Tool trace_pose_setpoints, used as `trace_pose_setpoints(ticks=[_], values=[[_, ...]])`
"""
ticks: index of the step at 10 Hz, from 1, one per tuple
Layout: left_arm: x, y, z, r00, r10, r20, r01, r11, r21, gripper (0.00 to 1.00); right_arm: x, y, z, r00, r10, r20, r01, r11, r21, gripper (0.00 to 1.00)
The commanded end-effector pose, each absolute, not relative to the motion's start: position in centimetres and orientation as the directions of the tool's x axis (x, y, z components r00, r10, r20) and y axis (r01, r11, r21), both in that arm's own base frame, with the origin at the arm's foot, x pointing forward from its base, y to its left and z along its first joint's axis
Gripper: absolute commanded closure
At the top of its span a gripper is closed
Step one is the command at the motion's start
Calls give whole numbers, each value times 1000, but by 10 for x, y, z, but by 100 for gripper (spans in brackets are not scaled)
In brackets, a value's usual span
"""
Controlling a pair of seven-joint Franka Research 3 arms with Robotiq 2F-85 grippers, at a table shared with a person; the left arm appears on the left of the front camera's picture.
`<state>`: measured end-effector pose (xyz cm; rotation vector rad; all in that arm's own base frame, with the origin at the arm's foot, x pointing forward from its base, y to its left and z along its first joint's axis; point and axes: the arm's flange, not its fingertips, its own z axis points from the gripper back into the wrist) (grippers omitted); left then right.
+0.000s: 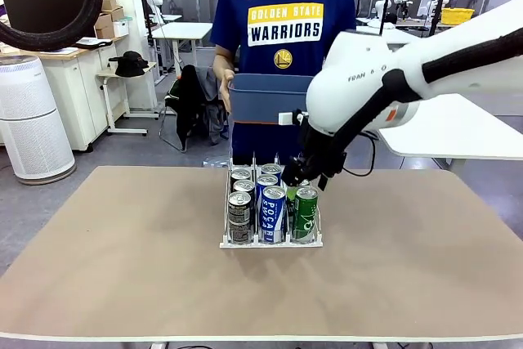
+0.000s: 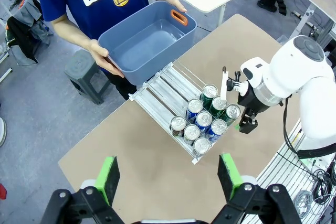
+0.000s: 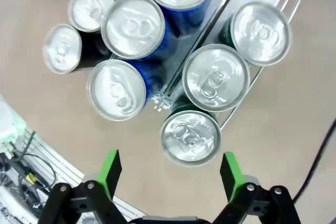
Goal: Fill the beverage cans into the dispenser.
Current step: Place the picked Sprite in the line of the Automatic Can Dispenser with the same cans.
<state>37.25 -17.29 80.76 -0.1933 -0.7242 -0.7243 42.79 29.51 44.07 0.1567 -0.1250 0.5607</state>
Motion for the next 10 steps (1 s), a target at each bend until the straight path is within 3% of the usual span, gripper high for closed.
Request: trace_pose_setpoints(ticks=[1, 6, 10], values=[[372, -170, 807, 518, -544, 661, 668, 740, 86, 0, 419, 294, 462, 836, 514, 192, -538, 836, 108, 0], [372, -170, 807, 518, -544, 661, 668, 740, 86, 0, 377, 258, 507, 666, 639, 385, -716, 693, 90, 0], [372, -170, 807, 518, -544, 661, 668, 740, 86, 0, 378, 265, 522, 687, 632, 359, -696, 714, 74, 0]])
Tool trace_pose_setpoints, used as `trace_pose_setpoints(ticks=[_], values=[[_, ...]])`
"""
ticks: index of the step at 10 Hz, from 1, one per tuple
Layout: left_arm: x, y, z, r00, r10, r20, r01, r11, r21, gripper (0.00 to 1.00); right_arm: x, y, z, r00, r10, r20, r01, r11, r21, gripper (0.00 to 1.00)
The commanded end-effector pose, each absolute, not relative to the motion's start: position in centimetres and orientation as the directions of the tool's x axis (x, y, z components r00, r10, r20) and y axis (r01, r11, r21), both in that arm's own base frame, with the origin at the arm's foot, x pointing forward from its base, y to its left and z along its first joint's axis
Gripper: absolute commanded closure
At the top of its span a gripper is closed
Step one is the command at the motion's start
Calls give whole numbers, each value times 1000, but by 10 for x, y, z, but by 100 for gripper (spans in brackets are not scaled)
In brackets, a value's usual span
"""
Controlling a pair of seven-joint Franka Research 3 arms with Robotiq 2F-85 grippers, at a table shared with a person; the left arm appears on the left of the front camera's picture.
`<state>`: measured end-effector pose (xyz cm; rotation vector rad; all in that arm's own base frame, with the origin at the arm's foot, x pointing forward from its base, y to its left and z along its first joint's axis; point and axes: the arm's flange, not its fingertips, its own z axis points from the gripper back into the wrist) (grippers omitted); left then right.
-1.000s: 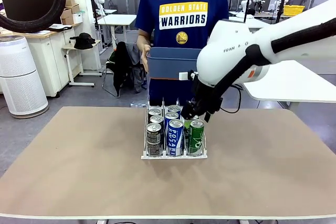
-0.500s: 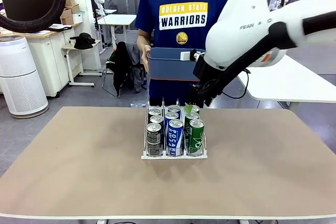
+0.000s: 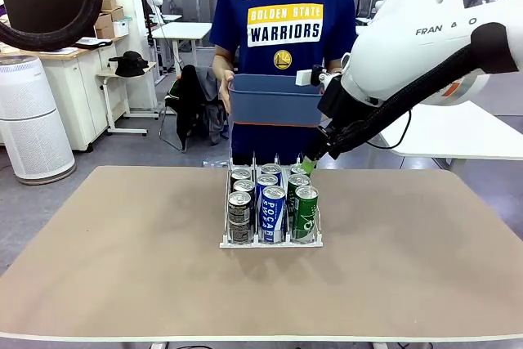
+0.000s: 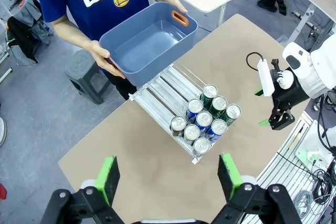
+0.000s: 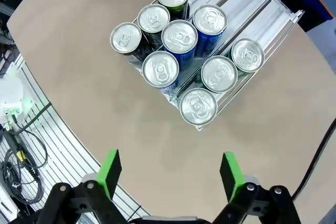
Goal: Fill the beverage cans into the dispenser.
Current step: Place the picked Sprite in the line of the Automatic Can Dispenser with the same cans.
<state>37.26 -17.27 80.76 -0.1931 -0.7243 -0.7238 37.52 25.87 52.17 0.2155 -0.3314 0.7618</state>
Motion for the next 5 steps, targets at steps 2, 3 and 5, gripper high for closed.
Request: trace_pose_setpoints(ticks=[2, 3, 5], values=[[372, -170, 807, 518, -544, 661, 668, 740, 86, 0, 378, 265, 522, 687, 632, 359, -696, 714, 74, 0], [372, -170, 807, 518, -544, 661, 668, 740, 86, 0, 378, 265, 522, 687, 632, 359, -696, 714, 74, 0], [372, -170, 807, 518, -544, 661, 668, 740, 86, 0, 378, 261, 521, 676, 638, 368, -706, 705, 74, 0]])
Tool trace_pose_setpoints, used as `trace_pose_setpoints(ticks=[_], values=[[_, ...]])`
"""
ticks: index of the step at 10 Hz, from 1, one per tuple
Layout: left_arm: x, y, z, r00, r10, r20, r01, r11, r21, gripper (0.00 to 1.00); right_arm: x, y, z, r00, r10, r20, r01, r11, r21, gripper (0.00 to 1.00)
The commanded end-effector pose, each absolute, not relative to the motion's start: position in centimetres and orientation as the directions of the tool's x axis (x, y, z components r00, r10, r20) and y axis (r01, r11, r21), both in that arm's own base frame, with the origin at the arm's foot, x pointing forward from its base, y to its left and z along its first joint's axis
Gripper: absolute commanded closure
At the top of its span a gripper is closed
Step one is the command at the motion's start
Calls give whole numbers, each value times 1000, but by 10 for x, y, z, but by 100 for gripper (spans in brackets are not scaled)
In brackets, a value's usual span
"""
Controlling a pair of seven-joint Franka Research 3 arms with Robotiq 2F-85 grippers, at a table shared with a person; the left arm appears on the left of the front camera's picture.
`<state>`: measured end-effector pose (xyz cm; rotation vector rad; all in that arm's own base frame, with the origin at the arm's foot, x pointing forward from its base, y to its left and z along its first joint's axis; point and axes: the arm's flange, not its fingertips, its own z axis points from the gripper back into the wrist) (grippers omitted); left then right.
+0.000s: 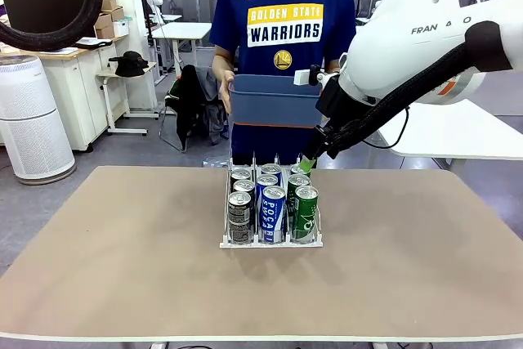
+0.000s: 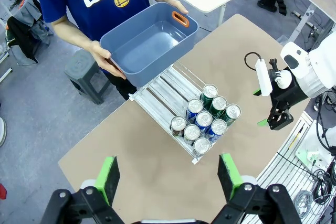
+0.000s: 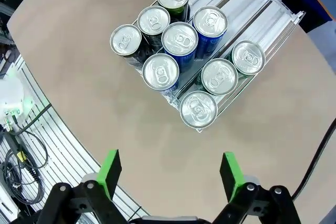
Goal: Fill the beverage cans into the dispenser.
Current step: Place the picked Sprite in the line of the Automatic Can Dispenser with the same cans.
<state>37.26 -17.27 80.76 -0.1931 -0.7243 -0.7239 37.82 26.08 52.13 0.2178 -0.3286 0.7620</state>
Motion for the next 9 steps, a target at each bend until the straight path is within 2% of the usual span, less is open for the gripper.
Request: trace_pose_setpoints(ticks=[1, 4, 9], values=[[372, -170, 807, 518, -544, 661, 668, 740, 86, 0, 381, 248, 543, 646, 648, 404, -731, 677, 84, 0], [372, -170, 807, 518, -544, 661, 668, 740, 86, 0, 398, 212, 608, 538, 661, 523, -792, 609, 44, 0], [372, -170, 807, 518, -544, 661, 668, 740, 86, 0, 426, 171, 722, 477, 641, 602, -806, 592, 8, 0]])
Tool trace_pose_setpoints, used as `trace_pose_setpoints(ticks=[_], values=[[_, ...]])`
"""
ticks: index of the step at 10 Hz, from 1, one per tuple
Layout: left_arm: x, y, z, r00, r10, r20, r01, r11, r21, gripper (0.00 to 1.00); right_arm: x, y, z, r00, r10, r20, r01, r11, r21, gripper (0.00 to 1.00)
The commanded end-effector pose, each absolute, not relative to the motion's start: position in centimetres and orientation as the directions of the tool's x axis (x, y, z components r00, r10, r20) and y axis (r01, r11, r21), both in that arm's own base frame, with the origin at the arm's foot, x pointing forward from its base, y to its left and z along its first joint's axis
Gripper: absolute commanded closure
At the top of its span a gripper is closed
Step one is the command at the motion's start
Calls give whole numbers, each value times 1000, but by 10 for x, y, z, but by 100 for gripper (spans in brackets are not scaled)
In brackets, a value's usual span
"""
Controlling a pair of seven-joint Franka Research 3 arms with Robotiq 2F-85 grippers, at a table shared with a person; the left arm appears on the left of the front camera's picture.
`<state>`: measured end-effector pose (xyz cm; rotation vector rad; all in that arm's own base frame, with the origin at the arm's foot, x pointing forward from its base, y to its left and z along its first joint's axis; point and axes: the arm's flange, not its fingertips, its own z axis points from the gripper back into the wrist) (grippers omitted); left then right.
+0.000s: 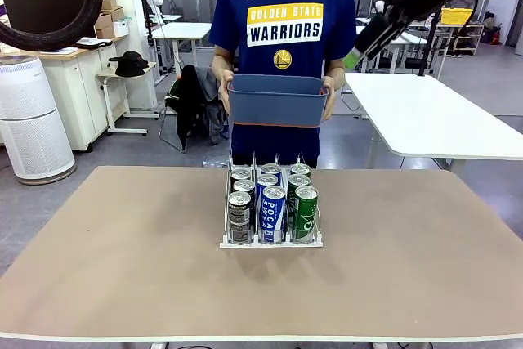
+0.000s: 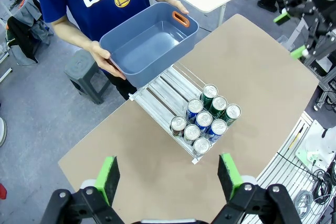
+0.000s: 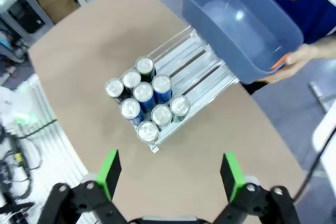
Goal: Fill the beverage cans into the dispenser.
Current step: Place the picked Sprite in the line of the Automatic Can Dispenser with the same cans.
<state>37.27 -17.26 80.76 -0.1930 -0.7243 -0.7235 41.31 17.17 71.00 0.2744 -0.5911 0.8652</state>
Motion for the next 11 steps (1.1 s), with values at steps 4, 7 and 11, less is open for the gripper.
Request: trace_pose_setpoints(ticks=[4, 7, 11], values=[[372, -170, 807, 518, -544, 661, 668, 740, 86, 0, 422, 162, 781, 483, 612, 626, -776, 630, -17, 0], [372, -170, 807, 518, -544, 661, 668, 740, 86, 0, 414, 158, 794, 484, 597, 640, -776, 631, -2, 0], [372, -170, 807, 518, -544, 661, 668, 740, 86, 0, 411, 156, 794, 492, 586, 644, -770, 638, 7, 0]])
